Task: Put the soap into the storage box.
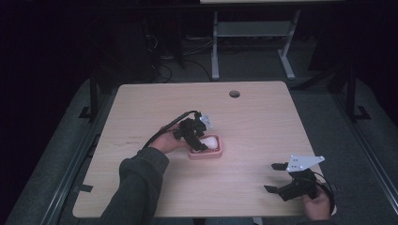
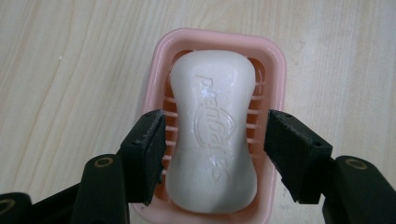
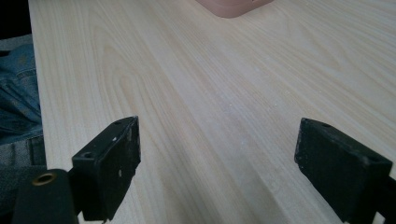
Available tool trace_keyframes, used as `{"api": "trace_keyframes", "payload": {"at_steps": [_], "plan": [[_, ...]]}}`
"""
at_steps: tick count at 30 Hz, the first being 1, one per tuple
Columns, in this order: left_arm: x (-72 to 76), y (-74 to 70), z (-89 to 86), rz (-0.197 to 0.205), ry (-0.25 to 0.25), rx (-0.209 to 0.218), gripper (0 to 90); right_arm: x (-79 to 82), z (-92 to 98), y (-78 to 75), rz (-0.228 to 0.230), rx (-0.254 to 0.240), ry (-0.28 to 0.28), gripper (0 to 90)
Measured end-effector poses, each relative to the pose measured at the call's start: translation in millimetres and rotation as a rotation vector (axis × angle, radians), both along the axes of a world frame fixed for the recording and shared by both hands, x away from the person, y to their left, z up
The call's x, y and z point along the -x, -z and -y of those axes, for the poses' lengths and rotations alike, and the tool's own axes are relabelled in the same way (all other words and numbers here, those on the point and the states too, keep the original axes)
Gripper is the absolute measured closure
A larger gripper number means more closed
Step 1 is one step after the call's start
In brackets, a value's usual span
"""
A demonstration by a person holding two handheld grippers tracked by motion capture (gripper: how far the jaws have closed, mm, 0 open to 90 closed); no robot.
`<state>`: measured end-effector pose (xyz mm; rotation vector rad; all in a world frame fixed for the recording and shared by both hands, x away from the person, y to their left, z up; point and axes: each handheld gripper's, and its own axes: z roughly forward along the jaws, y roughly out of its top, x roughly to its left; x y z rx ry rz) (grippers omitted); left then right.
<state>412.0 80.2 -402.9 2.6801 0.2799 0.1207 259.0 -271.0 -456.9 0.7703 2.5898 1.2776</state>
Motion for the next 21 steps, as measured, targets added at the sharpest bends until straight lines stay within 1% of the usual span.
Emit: {"api": "trace_keyframes", "payload": {"at_steps": [8, 11, 18, 19, 21], "plan": [[5.4, -5.6, -13.3, -0.002, -0.018, 0.017, 36.4, 0.0, -1.1, -0.2, -0.003, 0.006, 0.002, 14.1], [7.5, -6.8, -16.0, -0.002, -0.023, 0.014, 35.8, -0.3, -0.6, -0.5, -0.002, 0.004, 0.006, 14.1], [13.8, -15.3, -21.6, 0.012, -0.027, 0.02, 34.7, -0.4, 0.1, -1.2, 0.004, 0.003, 0.016, 14.0], [14.6, -16.5, -22.5, 0.021, -0.026, 0.021, 34.6, -0.5, 0.1, -1.5, 0.006, 0.005, 0.016, 14.1], [16.7, -19.0, -24.4, 0.019, -0.028, 0.025, 34.4, -0.6, 0.1, -2.0, 0.009, 0.006, 0.017, 14.0]]}}
